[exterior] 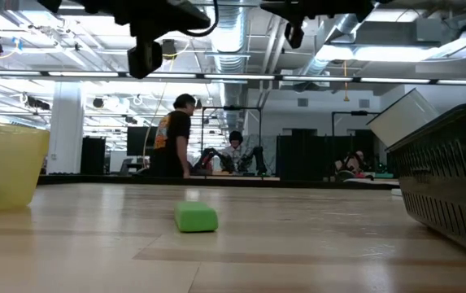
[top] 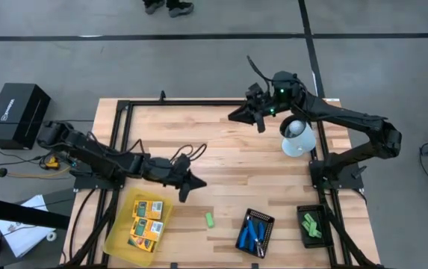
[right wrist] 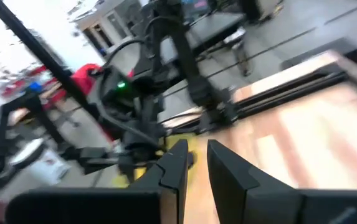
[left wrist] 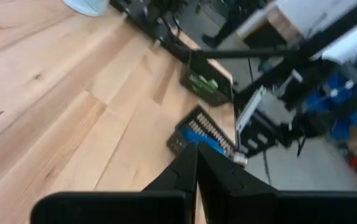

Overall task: Pick & Place School Supplies
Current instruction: Put the green eraser into the right black bin

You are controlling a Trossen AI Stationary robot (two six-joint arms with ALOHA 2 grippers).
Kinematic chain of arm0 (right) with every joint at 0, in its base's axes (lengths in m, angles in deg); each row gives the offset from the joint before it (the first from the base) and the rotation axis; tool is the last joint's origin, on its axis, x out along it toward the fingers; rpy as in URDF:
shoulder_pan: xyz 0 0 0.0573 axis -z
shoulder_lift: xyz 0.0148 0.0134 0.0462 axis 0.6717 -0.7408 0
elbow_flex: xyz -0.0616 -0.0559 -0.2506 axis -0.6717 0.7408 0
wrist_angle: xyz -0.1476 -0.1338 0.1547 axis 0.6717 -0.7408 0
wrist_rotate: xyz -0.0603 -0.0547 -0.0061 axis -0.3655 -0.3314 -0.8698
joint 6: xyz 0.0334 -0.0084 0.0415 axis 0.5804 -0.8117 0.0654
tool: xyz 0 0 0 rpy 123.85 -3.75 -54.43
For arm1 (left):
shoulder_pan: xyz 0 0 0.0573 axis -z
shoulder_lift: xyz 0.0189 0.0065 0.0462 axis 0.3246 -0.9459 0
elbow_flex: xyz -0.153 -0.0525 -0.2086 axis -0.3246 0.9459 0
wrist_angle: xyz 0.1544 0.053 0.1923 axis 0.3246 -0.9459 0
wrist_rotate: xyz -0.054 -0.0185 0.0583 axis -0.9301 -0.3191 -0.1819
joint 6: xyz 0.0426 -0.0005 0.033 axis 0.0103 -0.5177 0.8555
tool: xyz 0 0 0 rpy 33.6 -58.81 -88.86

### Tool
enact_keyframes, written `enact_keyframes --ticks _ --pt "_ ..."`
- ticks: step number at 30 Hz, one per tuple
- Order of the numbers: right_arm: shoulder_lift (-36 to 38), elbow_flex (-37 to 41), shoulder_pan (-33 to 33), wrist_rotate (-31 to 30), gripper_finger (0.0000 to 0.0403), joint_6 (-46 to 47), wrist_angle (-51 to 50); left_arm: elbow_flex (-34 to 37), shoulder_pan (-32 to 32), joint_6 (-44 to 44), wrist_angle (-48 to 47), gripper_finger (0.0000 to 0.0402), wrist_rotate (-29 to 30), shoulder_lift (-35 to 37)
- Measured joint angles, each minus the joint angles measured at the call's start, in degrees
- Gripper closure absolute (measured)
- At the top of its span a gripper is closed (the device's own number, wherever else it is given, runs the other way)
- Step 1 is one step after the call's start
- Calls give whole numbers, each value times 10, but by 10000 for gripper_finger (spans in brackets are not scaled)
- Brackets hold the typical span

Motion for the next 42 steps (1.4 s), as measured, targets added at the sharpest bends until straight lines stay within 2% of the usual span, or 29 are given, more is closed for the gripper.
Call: enact_keyframes --ticks 3,7,9,12,17,23,28,32,38,42 --pt "0 0 -16 25 356 26 -17 -1 8 25 -7 401 -15 -4" --pt "0 0 -71 22 387 35 -56 -1 9 49 -22 401 -52 -3" --pt "0 0 -99 4 398 40 -63 -1 9 58 -69 401 -76 -5" --pt "-5 0 -127 -37 390 50 -54 0 6 83 -136 401 -133 -27" --pt "-5 1 -132 -97 373 86 -35 -1 7 138 -124 401 -217 -74" --pt "-5 1 -131 -109 382 109 -11 -5 7 246 -106 401 -223 -103" --pt "-5 1 -131 -111 394 111 -11 -20 5 380 -121 399 -240 -110" --pt "-5 1 -130 -111 395 113 -9 -63 -8 455 -226 383 -245 -111" --pt "-5 1 -132 -141 385 112 -9 -156 -49 546 -388 333 -251 -159" --pt "-5 1 -123 -147 374 99 -6 -217 -54 623 -421 300 -250 -210"
